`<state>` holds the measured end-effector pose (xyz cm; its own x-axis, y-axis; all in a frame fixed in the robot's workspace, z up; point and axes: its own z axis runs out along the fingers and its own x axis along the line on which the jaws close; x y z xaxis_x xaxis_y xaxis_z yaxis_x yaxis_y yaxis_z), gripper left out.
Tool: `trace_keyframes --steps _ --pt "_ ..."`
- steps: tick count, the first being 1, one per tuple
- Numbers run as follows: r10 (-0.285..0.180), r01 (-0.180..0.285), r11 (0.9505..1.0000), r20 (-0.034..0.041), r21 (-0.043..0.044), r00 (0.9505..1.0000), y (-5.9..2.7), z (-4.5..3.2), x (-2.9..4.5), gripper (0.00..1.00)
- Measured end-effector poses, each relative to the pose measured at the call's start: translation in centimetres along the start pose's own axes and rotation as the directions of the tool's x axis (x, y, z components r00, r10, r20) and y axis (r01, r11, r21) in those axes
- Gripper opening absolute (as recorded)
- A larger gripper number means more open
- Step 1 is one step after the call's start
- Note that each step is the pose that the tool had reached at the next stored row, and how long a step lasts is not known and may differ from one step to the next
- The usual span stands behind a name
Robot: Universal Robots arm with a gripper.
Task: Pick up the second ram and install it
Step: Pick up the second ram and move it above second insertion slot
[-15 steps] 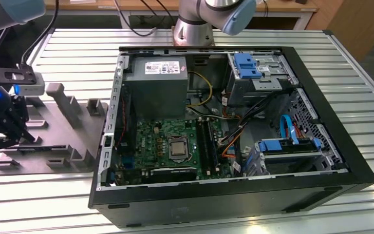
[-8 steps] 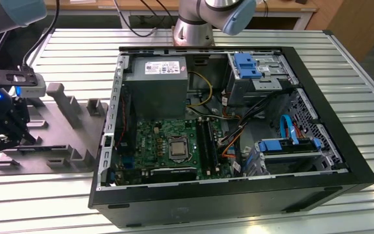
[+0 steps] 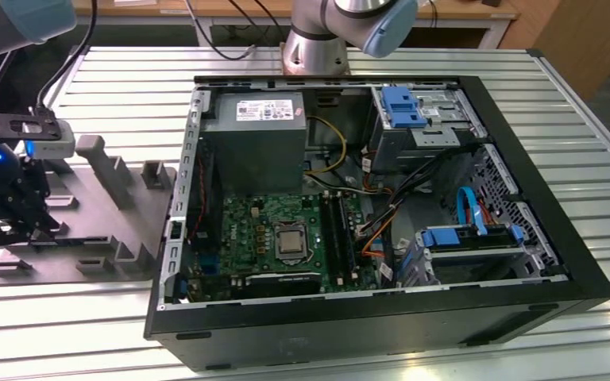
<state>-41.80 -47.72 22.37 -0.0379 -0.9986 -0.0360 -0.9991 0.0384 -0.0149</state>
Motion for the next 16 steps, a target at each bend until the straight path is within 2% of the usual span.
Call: trace_keyframes --steps 2,3,4,9,16 --pt "0.000 0.000 1.0000 -0.0001 0.0000 1.0000 0.00 0.00 0.00 0.29" --pt "0.000 0.000 1.0000 -0.0001 0.0000 1.0000 0.00 0.00 0.00 0.29" --pt "0.000 0.000 1.0000 -0.0001 0.0000 1.0000 0.00 0.00 0.00 0.36" --pt "-0.002 0.002 1.0000 0.0006 0.0037 1.0000 0.12 0.55 0.03 0.36" --pt "-0.006 0.005 1.0000 0.0008 0.0044 1.0000 0.32 1.62 0.07 0.36"
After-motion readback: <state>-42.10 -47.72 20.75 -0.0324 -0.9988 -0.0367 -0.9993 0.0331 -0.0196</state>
